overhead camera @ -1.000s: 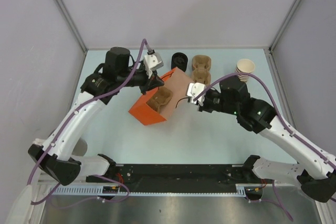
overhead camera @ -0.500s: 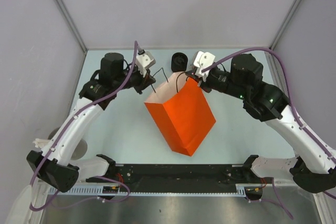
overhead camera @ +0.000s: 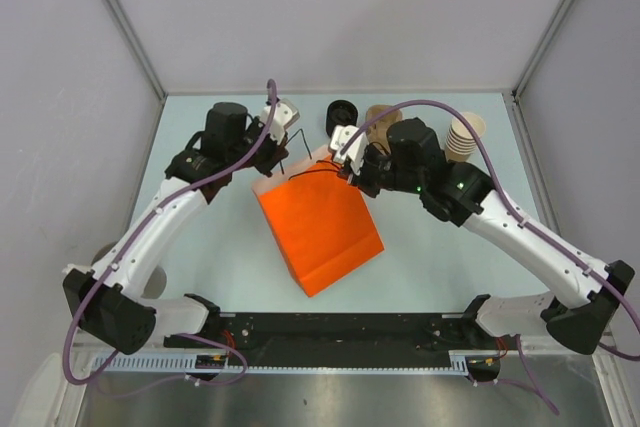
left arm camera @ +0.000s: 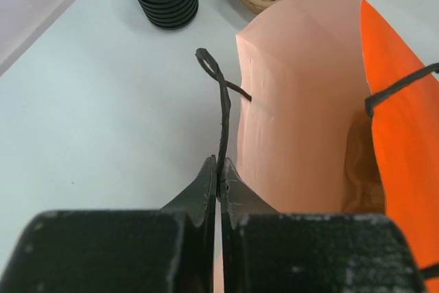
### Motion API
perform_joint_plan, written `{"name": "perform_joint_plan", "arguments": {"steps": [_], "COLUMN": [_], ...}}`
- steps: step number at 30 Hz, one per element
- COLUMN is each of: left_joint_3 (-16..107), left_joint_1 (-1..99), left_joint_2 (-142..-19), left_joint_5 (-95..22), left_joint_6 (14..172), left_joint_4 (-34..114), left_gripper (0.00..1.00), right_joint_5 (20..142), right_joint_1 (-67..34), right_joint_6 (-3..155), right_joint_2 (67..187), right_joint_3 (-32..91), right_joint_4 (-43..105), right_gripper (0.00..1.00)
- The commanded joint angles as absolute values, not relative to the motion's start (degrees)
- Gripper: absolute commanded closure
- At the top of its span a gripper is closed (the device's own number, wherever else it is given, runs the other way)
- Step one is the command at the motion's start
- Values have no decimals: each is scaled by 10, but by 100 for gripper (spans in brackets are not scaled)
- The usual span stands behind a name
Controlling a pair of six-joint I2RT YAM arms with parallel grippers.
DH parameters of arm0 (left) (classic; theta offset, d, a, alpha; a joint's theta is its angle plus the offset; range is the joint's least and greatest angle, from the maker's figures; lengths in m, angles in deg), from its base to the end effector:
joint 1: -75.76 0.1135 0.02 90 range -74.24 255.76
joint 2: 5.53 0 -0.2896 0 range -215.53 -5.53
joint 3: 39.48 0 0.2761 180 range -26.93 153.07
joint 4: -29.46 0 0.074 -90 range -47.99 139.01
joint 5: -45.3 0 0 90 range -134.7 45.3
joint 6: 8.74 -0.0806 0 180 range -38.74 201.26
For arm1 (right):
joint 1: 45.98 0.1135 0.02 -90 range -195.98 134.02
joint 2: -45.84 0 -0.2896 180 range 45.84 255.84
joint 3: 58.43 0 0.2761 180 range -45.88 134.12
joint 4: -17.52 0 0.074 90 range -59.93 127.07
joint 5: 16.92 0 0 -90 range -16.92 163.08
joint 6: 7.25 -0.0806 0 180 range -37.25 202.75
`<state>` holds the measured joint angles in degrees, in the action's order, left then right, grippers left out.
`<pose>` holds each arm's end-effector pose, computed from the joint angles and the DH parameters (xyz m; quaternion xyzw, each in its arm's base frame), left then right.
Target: Pack the takeout coffee
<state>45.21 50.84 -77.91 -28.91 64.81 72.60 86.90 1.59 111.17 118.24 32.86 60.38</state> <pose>0.2921 -0.1599 0.3707 0.3677 0.7819 -0.1552 0.4789 0.2103 0.2586 0.4171 -0.5641 0.6157 0.1895 0.5166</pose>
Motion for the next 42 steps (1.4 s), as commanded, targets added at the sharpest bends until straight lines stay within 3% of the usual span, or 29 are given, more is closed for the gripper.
{"name": "perform_joint_plan", "arguments": {"steps": [1,7,18,27,42], "left_joint_3": [494,570,563,503,565], "left_joint_1": [512,512,512,512,512], "left_joint_2": [-759,-734,-707,-723,-711], "left_joint_5": [-294,-280,-254,-248,-242], "left_joint_6": [647,638,645,628,611], "left_joint_4": [722,725,714,715,731], "left_gripper": [100,100,100,100,100], "right_joint_5": [872,872,890,893,939], "right_joint_1": [19,10,1,-7,-18], "right_joint_6": [1104,1110,1103,1124,1155], "right_joint_2": [1150,1138,1118,1102,1061], "right_joint_3": [371,437,437,337,294], "right_joint_4": [575,615,619,608,647], "right_gripper": [100,100,100,100,100]}}
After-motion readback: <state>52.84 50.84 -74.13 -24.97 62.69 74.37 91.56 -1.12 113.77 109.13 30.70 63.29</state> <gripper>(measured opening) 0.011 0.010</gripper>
